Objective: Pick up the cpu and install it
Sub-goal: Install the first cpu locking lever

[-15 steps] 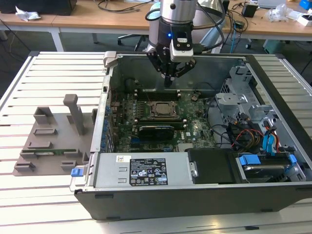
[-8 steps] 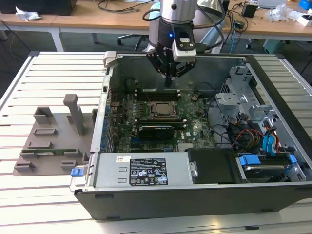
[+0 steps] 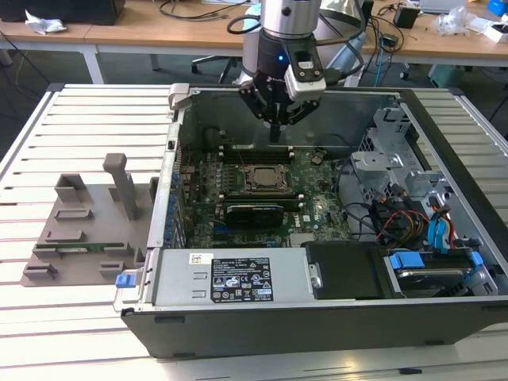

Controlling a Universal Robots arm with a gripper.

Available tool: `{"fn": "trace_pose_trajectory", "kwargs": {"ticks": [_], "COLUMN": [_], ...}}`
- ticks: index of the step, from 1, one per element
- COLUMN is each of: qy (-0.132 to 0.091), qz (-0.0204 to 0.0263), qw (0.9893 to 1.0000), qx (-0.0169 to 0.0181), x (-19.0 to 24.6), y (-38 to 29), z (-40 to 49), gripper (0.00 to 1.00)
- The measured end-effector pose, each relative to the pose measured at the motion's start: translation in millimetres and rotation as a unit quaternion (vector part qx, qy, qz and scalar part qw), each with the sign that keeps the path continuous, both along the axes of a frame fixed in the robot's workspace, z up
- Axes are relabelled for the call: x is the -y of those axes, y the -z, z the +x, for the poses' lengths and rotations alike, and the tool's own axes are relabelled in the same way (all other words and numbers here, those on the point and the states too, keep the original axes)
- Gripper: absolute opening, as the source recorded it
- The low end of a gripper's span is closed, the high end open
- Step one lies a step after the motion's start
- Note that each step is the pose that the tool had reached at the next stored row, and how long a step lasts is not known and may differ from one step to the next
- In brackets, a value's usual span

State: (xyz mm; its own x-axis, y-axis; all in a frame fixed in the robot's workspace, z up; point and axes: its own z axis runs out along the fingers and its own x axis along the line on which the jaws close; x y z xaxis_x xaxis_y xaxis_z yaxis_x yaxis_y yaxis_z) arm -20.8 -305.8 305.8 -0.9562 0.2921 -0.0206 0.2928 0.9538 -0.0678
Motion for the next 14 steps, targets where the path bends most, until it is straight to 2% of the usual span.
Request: {"fn": "trace_pose_trajectory", "kwargs": {"ticks": [3, 8, 10, 14], "qy": [-0.014, -0.042, -0.052, -0.077], "qz": [0.0, 0.0, 0.0, 0.0], "qw": [0.9999, 0.9991, 0.9986, 0.997], "qx": [0.0, 0.0, 0.0, 0.0], "x": [0.0, 0.0, 0.0, 0.0], "y": [0.0, 0.0, 0.0, 0.0], "z": [0.0, 0.0, 0.0, 0.0], "gripper": [0.11, 0.11, 0.11, 0.11]}}
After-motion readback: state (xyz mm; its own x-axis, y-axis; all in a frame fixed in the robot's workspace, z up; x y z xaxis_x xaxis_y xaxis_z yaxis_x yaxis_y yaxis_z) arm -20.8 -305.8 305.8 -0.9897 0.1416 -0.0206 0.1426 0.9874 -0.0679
